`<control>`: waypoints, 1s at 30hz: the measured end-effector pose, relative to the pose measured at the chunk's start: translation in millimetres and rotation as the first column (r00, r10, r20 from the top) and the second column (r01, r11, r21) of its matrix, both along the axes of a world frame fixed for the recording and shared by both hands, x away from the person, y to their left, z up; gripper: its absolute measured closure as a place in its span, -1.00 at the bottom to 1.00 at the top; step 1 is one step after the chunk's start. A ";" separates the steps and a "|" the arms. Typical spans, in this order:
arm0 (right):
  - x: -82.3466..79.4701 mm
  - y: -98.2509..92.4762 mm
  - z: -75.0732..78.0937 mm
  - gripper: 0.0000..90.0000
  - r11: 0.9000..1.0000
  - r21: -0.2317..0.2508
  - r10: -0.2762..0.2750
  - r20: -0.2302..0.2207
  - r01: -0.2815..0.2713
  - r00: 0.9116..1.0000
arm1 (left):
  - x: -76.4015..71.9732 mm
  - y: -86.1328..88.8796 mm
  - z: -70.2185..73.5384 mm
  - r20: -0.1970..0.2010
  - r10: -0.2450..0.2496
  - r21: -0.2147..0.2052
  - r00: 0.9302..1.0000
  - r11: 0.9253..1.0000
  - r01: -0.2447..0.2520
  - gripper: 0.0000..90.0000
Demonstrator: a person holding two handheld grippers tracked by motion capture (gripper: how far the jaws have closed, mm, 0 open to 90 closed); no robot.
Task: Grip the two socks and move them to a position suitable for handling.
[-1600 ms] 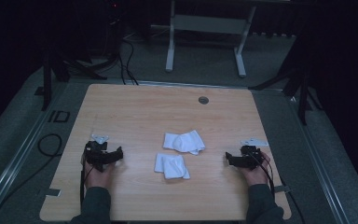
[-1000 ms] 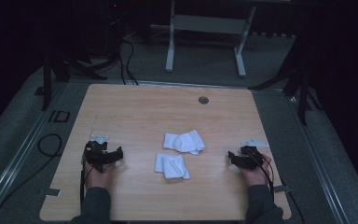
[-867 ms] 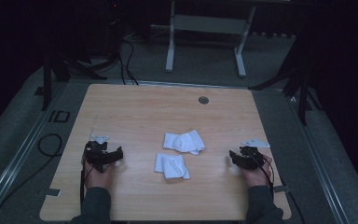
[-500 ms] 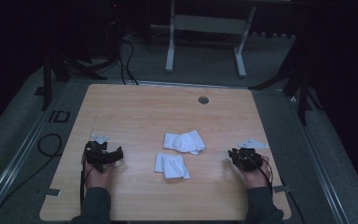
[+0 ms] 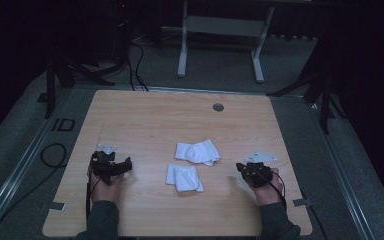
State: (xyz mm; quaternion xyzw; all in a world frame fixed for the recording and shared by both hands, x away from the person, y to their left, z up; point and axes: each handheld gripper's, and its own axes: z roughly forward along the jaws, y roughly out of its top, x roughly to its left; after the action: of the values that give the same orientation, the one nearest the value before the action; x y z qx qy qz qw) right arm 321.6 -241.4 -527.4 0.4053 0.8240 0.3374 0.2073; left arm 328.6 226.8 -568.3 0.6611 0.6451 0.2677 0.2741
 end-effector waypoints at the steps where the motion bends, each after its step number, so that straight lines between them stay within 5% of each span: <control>1: -1.0 3.6 -0.5 0.99 1.000 -0.003 0.012 -0.003 -0.012 1.000 | 0.0 0.0 0.0 0.000 0.000 0.000 1.000 1.000 0.000 -0.69; 15: -10.2 49.7 -0.9 0.99 0.987 -0.060 0.152 0.001 -0.151 0.988 | 0.0 0.0 0.0 0.000 0.000 0.001 1.000 1.000 0.000 -0.69; 25: -13.9 85.6 3.5 0.98 0.966 -0.057 0.252 0.000 -0.252 0.968 | 0.0 0.0 0.0 -0.001 0.000 0.000 1.000 1.000 0.000 -0.69; 30: -13.3 105.5 5.3 0.77 0.954 -0.049 0.293 -0.031 -0.294 0.956 | 0.0 -0.1 0.0 0.001 0.001 0.000 1.000 1.000 -0.001 -0.69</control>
State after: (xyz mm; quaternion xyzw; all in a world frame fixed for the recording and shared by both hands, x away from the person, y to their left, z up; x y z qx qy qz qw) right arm 308.3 -135.9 -522.2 0.2766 0.8861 0.3378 0.1560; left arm 328.6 226.8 -568.4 0.6608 0.6452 0.2681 0.2741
